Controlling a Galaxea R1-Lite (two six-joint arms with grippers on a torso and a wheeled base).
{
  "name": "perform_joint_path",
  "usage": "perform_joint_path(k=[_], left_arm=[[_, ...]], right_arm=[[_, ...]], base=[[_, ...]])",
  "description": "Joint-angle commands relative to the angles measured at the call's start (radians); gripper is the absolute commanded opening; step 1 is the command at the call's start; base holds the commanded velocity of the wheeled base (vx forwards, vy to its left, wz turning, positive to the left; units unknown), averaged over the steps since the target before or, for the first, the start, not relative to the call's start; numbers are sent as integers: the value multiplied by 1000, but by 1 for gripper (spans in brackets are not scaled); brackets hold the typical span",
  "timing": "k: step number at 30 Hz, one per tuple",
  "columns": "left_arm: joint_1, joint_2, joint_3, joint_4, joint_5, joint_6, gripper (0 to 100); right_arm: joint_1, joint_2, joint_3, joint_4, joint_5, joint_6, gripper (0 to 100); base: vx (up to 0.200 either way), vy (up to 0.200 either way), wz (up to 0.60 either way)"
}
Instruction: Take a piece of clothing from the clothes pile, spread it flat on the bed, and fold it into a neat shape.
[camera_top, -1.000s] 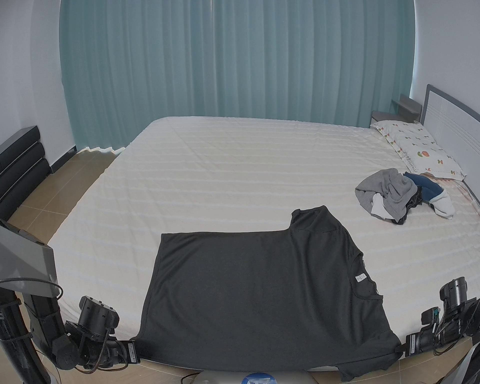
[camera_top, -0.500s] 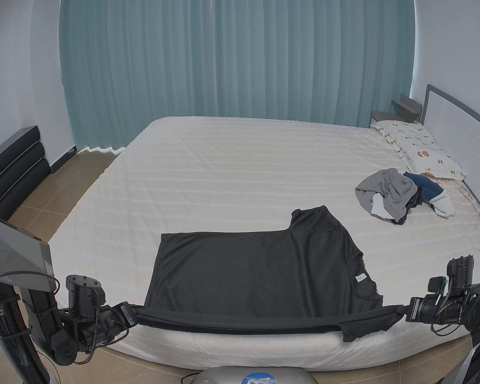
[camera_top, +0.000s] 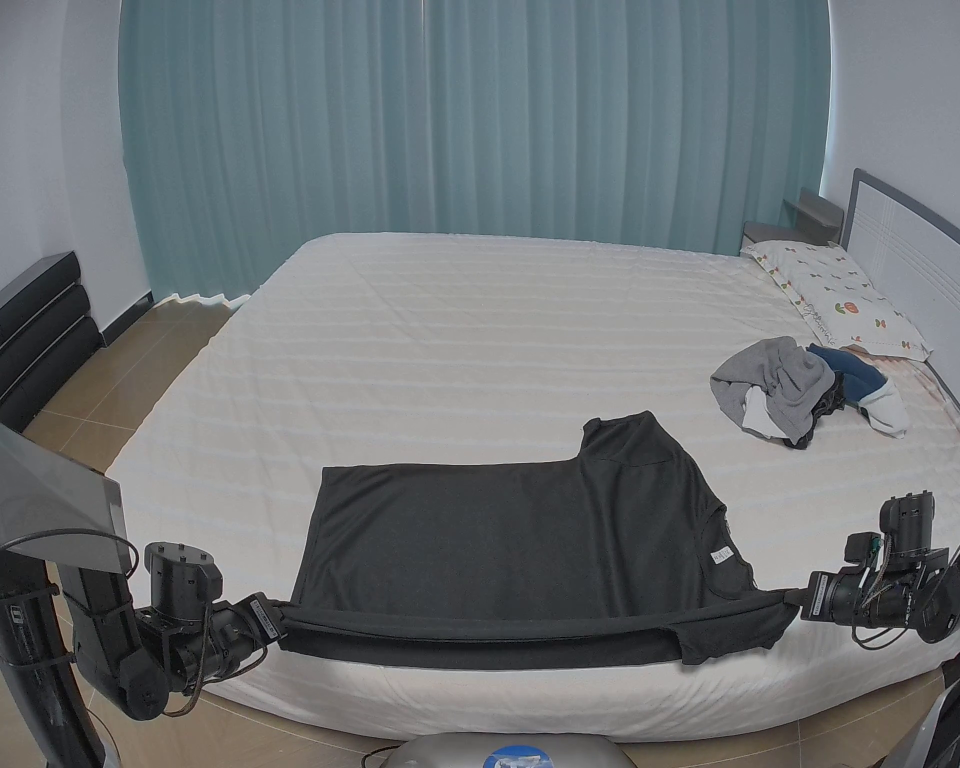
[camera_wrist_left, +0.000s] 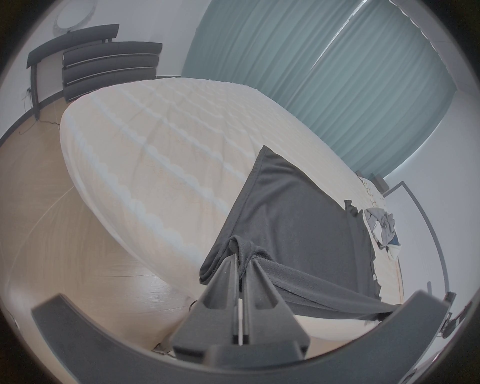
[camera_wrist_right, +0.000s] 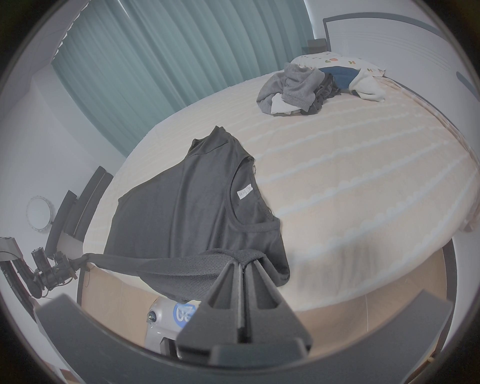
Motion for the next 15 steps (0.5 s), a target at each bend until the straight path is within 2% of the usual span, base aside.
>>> perform_joint_path(k=[1,7,12,15], left_arm=[[-1,28,-41,1,-1,-25,0],[1,71,-81,1,-1,-32,0],[1,89,-116,1,1,-54,0],[1,90,-147,1,1,-92,0]], right_arm=[[10,53,-52,1,-12,0,0],[22,121,-114,-1,-26,3,0],[50,182,-153,-27,-30,62,0],[53,233,-169,-90,-40,85,0]], base=[[0,0,0],[0,0,0],[0,0,0],[0,0,0]])
